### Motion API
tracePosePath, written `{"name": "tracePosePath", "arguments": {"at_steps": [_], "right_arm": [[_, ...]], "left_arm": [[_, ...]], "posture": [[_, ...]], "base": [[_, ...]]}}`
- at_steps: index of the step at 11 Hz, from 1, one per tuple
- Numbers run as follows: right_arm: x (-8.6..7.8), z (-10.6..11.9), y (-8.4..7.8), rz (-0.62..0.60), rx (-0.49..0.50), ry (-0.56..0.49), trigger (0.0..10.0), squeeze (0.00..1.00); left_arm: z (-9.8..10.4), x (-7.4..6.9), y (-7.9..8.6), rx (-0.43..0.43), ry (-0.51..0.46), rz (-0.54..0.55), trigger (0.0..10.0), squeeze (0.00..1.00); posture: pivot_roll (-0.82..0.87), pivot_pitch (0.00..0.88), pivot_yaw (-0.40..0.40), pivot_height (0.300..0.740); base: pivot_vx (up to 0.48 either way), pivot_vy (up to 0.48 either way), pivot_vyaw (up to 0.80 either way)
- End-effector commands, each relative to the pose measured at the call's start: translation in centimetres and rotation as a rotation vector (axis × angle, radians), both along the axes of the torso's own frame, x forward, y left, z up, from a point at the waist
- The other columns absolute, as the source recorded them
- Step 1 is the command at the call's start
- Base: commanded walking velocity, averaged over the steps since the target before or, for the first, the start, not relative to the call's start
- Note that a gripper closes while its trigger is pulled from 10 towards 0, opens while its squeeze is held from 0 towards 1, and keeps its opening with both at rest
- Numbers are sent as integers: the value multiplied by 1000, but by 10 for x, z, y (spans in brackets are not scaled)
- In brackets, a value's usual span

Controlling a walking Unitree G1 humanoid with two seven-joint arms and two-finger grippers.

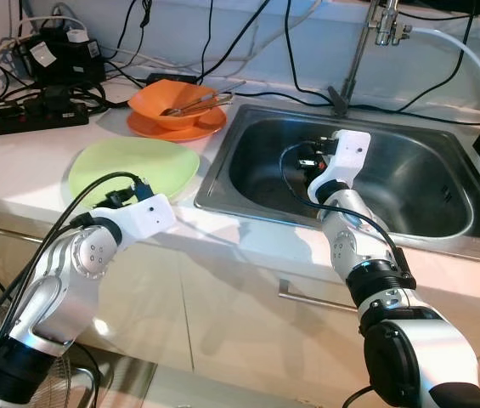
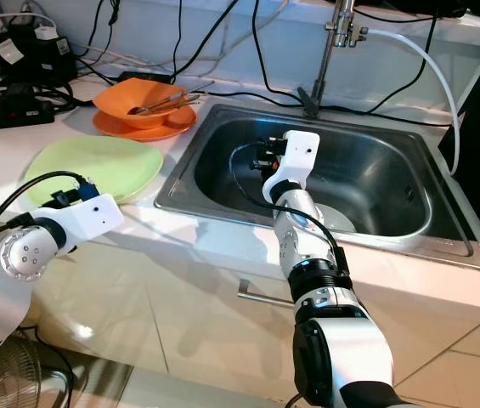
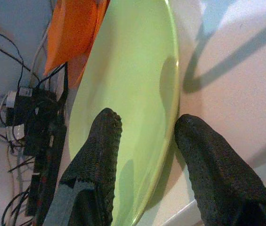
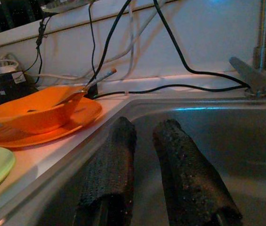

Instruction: Kitchen organization

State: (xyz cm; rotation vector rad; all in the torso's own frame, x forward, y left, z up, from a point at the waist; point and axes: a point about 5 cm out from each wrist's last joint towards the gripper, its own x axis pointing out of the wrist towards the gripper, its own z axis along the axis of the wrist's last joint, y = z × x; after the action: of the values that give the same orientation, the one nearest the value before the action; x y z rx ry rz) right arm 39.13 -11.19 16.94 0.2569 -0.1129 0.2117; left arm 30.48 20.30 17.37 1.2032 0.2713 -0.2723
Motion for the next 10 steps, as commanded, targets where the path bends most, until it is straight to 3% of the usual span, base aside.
{"name": "tracePosePath", "arguments": {"at_steps": [1,4,7,9,10], "right_arm": [[0,2,-5,-17,6,-5,10000,0],[0,3,-3,-13,10,-8,10000,0],[0,3,-3,-16,11,-8,10000,0],[0,3,-5,-24,11,-8,10000,0],[0,3,-7,-29,10,-7,10000,0]], "left_arm": [[-5,2,5,45,24,29,10000,0],[-17,12,7,103,15,58,10000,0],[-45,25,-7,119,33,33,10000,0],[-50,29,-16,110,37,10,10000,0],[-53,30,-17,108,40,4,3608,0]], "posture": [[299,0,-44,740],[288,0,-41,740],[268,0,-43,740],[262,0,-43,740],[261,0,-42,740]], "base": [[0,0,0],[0,0,0],[0,0,0],[0,0,0],[0,0,0]]}}
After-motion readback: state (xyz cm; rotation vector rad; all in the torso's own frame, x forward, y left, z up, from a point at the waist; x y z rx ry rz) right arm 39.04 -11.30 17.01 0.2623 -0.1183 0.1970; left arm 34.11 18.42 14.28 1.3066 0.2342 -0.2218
